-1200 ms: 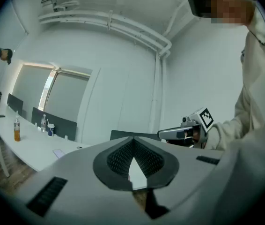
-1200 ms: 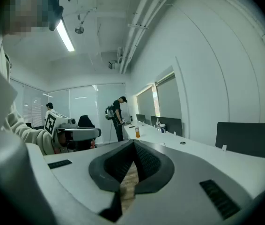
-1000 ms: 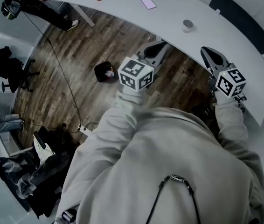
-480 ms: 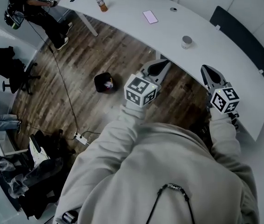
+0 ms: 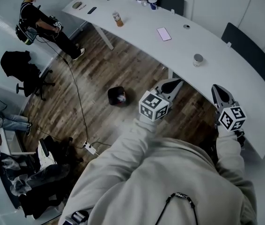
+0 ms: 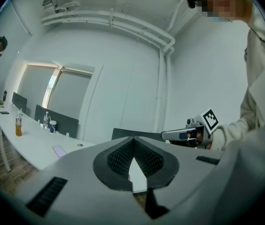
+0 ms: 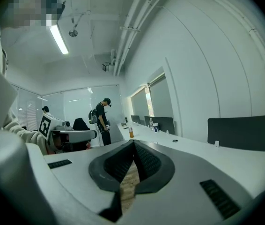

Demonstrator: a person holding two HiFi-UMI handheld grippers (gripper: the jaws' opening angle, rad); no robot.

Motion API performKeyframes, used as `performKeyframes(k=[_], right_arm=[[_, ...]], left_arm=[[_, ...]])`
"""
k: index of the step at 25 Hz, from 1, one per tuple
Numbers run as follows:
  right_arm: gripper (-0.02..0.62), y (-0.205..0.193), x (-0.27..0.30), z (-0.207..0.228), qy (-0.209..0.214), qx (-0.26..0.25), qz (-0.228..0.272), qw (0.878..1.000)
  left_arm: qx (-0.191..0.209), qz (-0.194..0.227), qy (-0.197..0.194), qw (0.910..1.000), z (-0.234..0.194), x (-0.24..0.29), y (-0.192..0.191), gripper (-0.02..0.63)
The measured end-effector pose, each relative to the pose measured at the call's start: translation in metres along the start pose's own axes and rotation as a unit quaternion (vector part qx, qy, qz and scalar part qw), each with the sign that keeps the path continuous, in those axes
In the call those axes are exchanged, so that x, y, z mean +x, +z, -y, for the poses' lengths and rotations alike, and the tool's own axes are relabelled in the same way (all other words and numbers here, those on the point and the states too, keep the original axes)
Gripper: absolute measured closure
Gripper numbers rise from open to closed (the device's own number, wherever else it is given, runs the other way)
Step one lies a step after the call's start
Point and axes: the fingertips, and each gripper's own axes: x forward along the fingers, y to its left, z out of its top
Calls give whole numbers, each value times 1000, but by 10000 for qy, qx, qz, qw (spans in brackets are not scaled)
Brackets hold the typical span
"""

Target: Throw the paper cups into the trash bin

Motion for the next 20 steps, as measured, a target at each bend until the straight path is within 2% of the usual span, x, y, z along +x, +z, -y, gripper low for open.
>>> performKeyframes(k=[11, 15, 20], right_arm=[[577, -12, -11, 8, -5, 195, -1, 9998], [577, -21, -11, 19, 4, 300, -101, 9995], [577, -30, 20, 35, -85, 259, -193, 9994]], left_arm=[[-167, -143, 82, 9997, -13, 4, -6, 601], [-212, -208, -20, 9996, -19, 17, -9, 601], [-303, -295, -253, 9988, -46, 44, -24, 601]])
